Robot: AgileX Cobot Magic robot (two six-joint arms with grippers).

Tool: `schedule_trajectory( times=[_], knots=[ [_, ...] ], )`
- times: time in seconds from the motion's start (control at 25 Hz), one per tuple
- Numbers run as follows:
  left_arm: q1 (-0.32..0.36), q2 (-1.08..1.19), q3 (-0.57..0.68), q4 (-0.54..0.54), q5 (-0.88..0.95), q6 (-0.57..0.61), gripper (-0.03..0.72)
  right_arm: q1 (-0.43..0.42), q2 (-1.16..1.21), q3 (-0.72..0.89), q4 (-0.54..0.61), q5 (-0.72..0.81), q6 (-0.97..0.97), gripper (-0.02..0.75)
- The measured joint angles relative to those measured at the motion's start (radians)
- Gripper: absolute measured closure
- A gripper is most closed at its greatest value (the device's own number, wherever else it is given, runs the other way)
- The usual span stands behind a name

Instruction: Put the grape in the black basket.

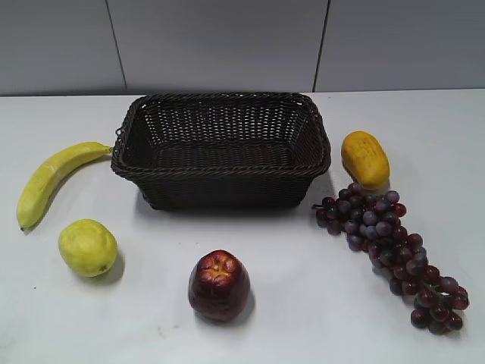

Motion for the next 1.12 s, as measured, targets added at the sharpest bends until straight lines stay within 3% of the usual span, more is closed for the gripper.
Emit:
schedule_trajectory(
  times=[0.84,1.12],
  knots=[
    [0.000,0.000,0.000,0.000,0.000,0.000,0.460,0.000,0.007,-0.002,0.010,-0.005,0.000,0.148],
    [0.000,0.000,0.000,0.000,0.000,0.000,0.460,0.000,0.149,-0.015,0.048,-0.220,0.000,0.078]
  ],
)
